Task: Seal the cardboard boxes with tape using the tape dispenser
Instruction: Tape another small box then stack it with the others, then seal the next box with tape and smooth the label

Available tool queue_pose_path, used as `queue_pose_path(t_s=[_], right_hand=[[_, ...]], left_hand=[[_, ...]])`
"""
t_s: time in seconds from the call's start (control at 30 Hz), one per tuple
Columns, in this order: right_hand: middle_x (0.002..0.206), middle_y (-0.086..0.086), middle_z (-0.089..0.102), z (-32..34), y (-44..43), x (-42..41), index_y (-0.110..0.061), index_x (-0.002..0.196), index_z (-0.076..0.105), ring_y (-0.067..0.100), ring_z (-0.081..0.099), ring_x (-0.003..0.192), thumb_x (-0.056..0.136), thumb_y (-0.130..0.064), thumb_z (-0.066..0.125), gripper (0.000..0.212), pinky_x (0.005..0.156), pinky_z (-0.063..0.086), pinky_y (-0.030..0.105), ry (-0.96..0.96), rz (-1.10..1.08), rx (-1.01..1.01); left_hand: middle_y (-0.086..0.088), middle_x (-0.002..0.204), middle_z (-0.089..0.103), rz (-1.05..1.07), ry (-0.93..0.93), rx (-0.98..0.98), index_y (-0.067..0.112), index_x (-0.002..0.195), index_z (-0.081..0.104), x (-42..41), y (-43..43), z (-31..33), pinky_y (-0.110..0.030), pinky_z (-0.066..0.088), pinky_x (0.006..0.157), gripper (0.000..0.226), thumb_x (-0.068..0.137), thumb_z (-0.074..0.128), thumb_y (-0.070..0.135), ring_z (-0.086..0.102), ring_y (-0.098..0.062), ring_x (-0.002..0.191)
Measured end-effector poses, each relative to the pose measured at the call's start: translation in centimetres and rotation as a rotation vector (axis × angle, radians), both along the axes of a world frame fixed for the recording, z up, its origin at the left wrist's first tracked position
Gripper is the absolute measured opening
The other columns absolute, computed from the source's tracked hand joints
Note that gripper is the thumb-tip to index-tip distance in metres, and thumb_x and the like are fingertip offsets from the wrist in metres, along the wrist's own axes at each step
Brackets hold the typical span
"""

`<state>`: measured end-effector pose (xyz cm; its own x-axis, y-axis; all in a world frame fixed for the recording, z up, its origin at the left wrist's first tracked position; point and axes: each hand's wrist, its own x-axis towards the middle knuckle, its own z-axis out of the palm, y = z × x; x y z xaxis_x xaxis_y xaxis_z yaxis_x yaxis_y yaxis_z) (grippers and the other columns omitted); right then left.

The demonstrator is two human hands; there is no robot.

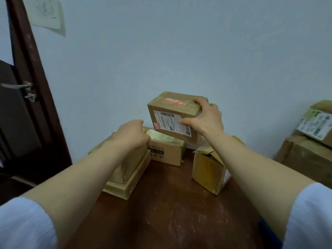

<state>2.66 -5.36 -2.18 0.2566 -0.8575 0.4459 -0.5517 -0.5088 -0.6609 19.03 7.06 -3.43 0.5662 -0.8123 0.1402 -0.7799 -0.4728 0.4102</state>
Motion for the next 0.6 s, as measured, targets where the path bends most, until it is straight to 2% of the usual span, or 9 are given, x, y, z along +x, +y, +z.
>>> queue_pose_path(t_s=[0.17, 0.27, 0.33, 0.43, 0.53, 0.6], right_hand=[[0.134, 0.007, 0.038, -1.3, -2.3, 3.1, -0.037, 0.138, 0.039, 0.028, 0.035, 0.129, 0.064, -0.04, 0.082, 0.086, 0.095, 0.041, 0.042, 0.029, 0.034, 0.059], [0.136, 0.008, 0.032, -2.1, -3.4, 4.1, -0.035, 0.137, 0.043, 0.027, 0.038, 0.127, 0.067, -0.037, 0.082, 0.08, 0.1, 0.039, 0.038, -0.002, 0.071, 0.096], [0.138, 0.007, 0.025, -2.8, -3.9, 4.3, -0.031, 0.135, 0.048, 0.024, 0.04, 0.125, 0.075, -0.031, 0.077, 0.068, 0.1, 0.038, 0.031, -0.046, 0.09, 0.116], [0.136, 0.008, 0.03, -3.5, -4.0, 3.7, -0.028, 0.139, 0.045, 0.023, 0.046, 0.121, 0.085, -0.022, 0.068, 0.059, 0.092, 0.035, 0.021, -0.001, 0.129, 0.111], [0.145, 0.009, 0.035, -3.7, -3.5, 2.2, -0.028, 0.148, 0.029, 0.023, 0.036, 0.133, 0.091, -0.023, 0.061, 0.065, 0.104, 0.03, 0.027, 0.032, 0.174, 0.115], [0.147, 0.004, 0.037, -3.6, -3.1, 0.3, -0.027, 0.147, 0.032, 0.02, 0.034, 0.136, 0.094, -0.024, 0.055, 0.057, 0.109, 0.028, 0.031, -0.023, 0.153, 0.131]], left_hand=[[-0.008, 0.135, 0.054, 0.009, -0.047, 0.09, 0.014, 0.133, 0.05, 1.3, -2.1, -0.9, -0.036, 0.045, 0.092, 0.049, 0.087, 0.061, 0.027, 0.052, -0.027, 0.121], [-0.008, 0.131, 0.056, -0.01, -0.061, 0.097, 0.016, 0.129, 0.053, 1.5, -2.4, -1.2, -0.032, 0.045, 0.083, 0.043, 0.088, 0.061, 0.026, 0.054, -0.028, 0.117], [-0.008, 0.128, 0.058, 0.01, -0.065, 0.08, 0.017, 0.127, 0.054, 1.8, -2.5, -1.5, -0.033, 0.046, 0.085, 0.043, 0.086, 0.06, 0.025, 0.054, -0.028, 0.114], [-0.005, 0.122, 0.061, 0.012, -0.097, 0.04, 0.021, 0.123, 0.057, 1.0, -2.4, -1.5, -0.035, 0.045, 0.09, 0.038, 0.085, 0.056, 0.025, 0.056, -0.028, 0.111], [-0.006, 0.122, 0.063, -0.058, -0.131, -0.062, 0.018, 0.122, 0.059, -1.2, -2.3, -1.6, -0.034, 0.043, 0.089, 0.036, 0.086, 0.053, 0.021, 0.055, -0.028, 0.111], [-0.007, 0.134, 0.056, -0.126, -0.06, -0.128, 0.014, 0.132, 0.053, -3.3, -2.2, -1.9, -0.034, 0.043, 0.094, 0.045, 0.088, 0.054, 0.019, 0.049, -0.026, 0.123]])
